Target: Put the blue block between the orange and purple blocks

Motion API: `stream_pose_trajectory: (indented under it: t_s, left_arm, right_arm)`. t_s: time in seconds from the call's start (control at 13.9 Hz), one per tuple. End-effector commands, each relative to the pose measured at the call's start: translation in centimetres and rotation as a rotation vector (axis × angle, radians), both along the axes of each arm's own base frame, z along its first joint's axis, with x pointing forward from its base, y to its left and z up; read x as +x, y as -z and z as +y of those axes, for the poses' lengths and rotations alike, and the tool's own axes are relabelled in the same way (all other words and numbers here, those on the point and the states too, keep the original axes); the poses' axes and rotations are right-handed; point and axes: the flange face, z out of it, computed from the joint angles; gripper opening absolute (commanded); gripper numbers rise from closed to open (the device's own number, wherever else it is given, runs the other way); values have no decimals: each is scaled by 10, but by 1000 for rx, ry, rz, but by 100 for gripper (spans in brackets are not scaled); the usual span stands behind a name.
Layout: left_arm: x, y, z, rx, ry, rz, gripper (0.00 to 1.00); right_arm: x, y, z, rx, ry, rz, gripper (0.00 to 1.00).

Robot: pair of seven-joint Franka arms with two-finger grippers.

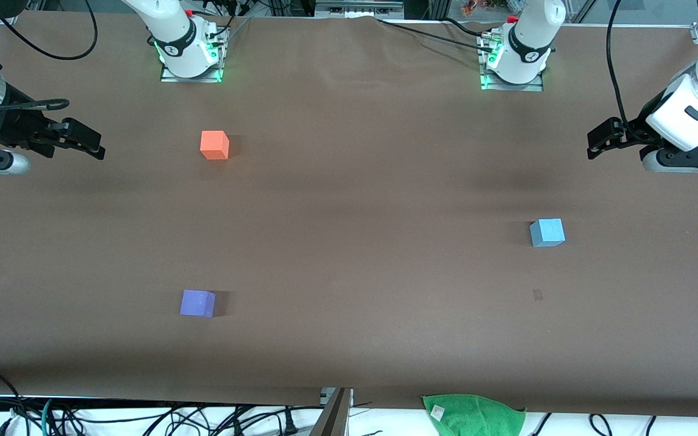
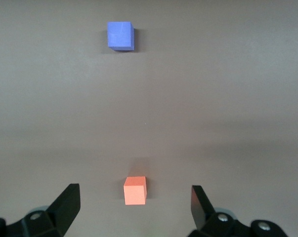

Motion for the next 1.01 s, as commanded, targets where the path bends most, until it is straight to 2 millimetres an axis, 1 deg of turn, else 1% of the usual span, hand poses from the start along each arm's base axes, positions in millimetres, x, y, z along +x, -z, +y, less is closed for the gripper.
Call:
stream_pose_trajectory:
  t_s: [0.0,0.36,0.65,0.79,0.93]
  left_arm:
    - [0,1,0,13,7,8,100]
    - [-1,1,-1,14,8,10,100]
    - [-2,3,2,16,2,23,100]
    - [-3,8,14,17,-15,47,100]
    - [0,22,15,19,-16,74,100]
  right_arm:
    - [-2,-5,-2,12,3,-8,99]
    - [-2,-5,-2,12,3,-8,99]
    - [-2,-5,-2,12,3,-8,99]
    - [-2,-5,-2,12,3,-9,99]
    - [-2,-5,-2,12,3,-9,99]
